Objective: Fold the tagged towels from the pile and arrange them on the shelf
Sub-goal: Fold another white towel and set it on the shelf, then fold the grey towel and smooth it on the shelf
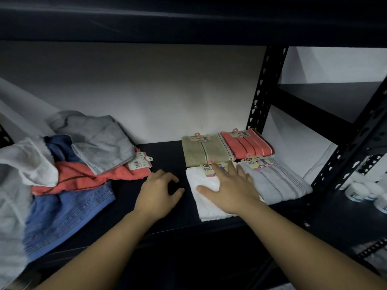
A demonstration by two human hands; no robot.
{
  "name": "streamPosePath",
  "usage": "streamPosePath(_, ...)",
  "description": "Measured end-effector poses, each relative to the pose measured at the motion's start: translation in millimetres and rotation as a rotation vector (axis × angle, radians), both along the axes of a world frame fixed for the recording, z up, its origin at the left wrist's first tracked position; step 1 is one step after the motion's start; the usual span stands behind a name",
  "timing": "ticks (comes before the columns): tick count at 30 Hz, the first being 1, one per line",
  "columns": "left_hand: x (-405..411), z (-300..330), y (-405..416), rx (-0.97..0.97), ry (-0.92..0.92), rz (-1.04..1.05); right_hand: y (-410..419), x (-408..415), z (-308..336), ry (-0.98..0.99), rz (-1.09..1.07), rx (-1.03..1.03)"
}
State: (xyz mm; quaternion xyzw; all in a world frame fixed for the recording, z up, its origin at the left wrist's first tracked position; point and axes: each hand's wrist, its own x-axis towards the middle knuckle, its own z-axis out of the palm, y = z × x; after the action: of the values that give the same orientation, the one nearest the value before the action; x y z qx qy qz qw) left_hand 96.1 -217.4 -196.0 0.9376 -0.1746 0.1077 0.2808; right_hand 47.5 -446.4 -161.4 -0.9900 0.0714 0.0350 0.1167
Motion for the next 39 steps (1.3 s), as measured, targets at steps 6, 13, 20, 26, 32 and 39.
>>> streamPosePath(6,-9,7,35,0.092,-0.071,-0.05,26,5,20,-0.084,-0.028,-0.06)
streamPosePath(13,28,49,100,0.21,-0.246,0.205,132,24,12,-0.197,0.242,0.122)
streamPosePath(20,97,59,152,0.25,0.147,0.261,167,43,-26,-0.023,0.128,-0.003)
streamPosePath(26,114,71,153,0.085,0.003,0.389,167,44,-28,-0.051,0.107,0.011)
streamPosePath(32,137,67,154,0.286,0.136,0.299,166,42,-26,-0.061,0.101,0.035)
streamPosePath(39,128,67,152,0.259,-0.082,0.171,167,42,-24,-0.071,0.088,0.072)
